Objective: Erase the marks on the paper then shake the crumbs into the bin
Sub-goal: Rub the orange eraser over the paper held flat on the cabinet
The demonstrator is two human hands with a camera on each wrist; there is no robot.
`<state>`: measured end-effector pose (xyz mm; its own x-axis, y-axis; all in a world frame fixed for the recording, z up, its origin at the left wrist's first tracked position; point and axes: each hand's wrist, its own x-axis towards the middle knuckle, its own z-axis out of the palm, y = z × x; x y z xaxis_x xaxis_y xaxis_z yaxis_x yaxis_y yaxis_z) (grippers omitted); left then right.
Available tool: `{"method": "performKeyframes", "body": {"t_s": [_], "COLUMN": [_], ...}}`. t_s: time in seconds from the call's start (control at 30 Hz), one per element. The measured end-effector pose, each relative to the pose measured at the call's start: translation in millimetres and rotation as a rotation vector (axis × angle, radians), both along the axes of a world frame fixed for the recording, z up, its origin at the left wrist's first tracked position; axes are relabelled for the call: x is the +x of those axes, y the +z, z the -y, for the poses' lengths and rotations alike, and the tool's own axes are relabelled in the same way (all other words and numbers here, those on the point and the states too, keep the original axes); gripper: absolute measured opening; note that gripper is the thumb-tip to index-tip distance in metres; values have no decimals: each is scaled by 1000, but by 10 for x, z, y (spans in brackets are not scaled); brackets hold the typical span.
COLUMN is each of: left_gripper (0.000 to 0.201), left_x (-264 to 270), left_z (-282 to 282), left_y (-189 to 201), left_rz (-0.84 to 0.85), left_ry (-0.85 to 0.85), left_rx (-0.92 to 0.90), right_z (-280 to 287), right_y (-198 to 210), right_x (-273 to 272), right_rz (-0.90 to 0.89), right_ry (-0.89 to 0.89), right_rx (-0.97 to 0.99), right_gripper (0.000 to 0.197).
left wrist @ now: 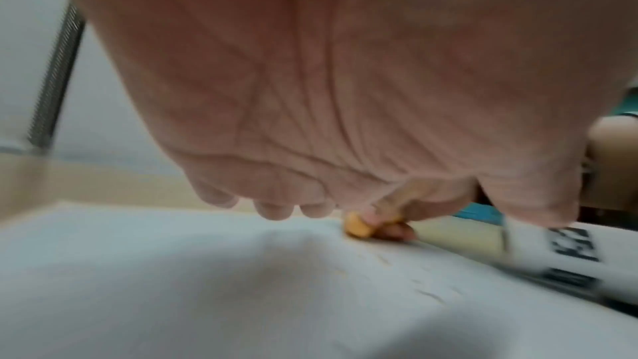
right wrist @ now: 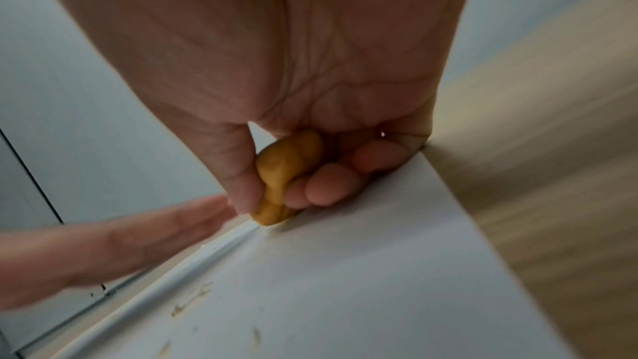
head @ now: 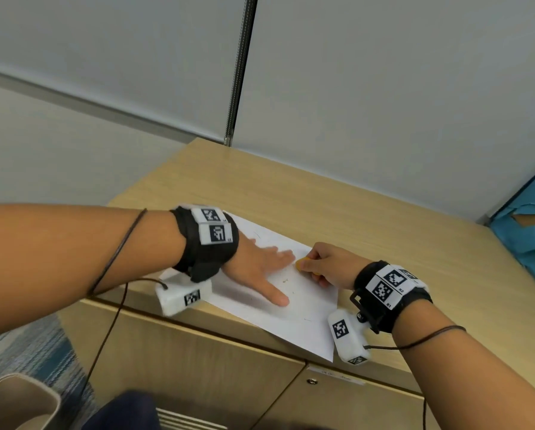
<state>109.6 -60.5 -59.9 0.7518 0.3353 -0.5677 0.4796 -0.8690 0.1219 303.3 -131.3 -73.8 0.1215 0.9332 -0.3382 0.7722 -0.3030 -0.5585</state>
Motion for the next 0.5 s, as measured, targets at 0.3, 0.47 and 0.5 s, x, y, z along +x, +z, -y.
{"method": "performKeyframes", "body": {"t_s": [0.3, 0.47, 0.5], "left_gripper": [120, 114, 112], "left_x": [-363, -211, -169], "left_z": [-205, 250, 276], "left_y": [-68, -162, -146], "left_rz": [-152, -29, -20], "left_ry": [106, -127, -137], "left_rx": [200, 84, 56], "right_z": [-29, -49, -43], "right_y": [-45, -62, -57], "right_x": [29, 39, 33], "right_rz": [-7, -14, -15], "right_ry": [-25, -32, -22], "right_rx": [1, 2, 0], "right_gripper": [27, 28, 28]}}
